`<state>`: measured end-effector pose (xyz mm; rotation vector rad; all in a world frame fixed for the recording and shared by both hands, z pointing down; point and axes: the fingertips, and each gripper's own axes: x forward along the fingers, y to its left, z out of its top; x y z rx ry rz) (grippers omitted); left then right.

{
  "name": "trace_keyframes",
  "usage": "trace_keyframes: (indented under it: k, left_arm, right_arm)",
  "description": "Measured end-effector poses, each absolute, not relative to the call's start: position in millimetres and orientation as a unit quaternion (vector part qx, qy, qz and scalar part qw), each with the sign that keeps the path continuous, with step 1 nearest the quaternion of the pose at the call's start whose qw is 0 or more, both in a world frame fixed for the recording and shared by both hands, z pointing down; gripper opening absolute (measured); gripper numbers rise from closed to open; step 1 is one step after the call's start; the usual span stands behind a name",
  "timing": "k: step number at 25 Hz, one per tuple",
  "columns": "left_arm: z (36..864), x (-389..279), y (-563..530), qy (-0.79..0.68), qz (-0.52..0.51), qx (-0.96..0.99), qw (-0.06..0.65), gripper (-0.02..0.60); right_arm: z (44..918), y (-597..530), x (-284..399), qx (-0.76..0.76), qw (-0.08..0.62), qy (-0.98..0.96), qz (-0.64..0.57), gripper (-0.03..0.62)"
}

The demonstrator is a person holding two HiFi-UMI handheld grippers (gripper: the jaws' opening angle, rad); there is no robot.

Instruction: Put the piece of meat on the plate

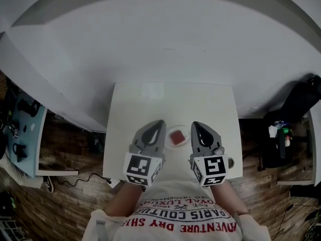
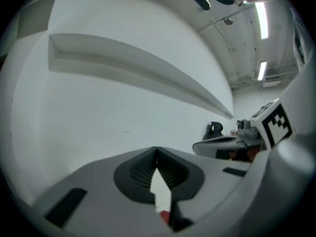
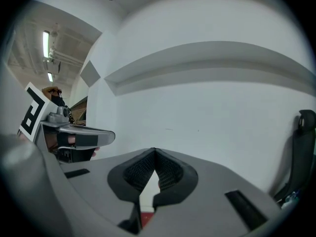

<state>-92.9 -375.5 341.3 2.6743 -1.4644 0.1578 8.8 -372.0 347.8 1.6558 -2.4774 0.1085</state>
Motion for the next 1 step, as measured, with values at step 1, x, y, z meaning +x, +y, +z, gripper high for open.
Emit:
trace_keyframes:
  k: [1]
  left_arm:
    - [342.2,-94.0,-375.6,-0.480,0.052,0.875,0.045,0.005]
  right_arm:
    - [348.8,-372.3,8.2,0.553,0.080,-0.828,0.039,0.011]
